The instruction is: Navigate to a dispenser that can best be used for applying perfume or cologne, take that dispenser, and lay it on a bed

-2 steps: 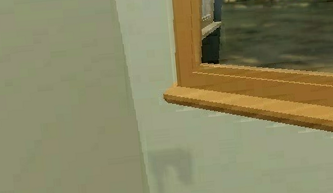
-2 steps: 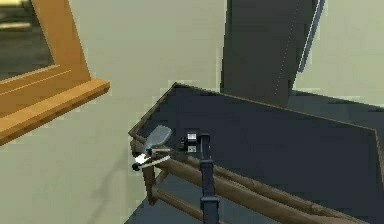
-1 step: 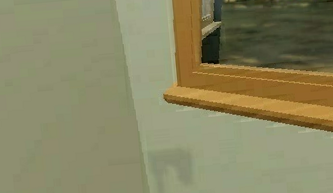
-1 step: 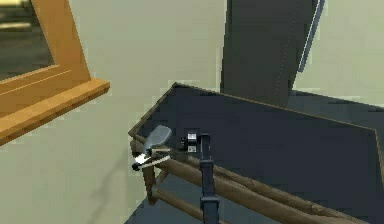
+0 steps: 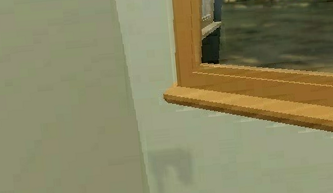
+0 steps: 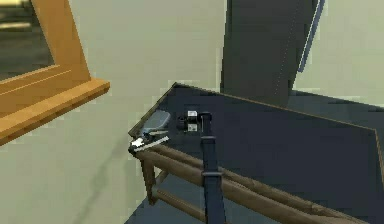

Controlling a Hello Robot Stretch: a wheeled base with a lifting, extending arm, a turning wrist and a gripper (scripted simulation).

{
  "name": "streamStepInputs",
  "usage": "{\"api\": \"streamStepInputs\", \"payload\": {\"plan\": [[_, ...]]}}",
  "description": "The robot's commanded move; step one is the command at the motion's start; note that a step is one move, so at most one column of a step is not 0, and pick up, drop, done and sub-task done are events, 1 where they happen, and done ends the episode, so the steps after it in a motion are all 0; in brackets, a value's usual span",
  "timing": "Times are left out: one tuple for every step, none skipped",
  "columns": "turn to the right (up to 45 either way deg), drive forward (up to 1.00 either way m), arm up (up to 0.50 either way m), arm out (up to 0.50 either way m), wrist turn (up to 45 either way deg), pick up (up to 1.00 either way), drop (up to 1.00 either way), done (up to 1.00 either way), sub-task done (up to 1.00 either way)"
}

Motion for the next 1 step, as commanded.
{"api": "streamStepInputs", "payload": {"plan": [[0.0,0.0,0.26,0.0,0.0,0.0,0.0,0.0,0.0]]}}
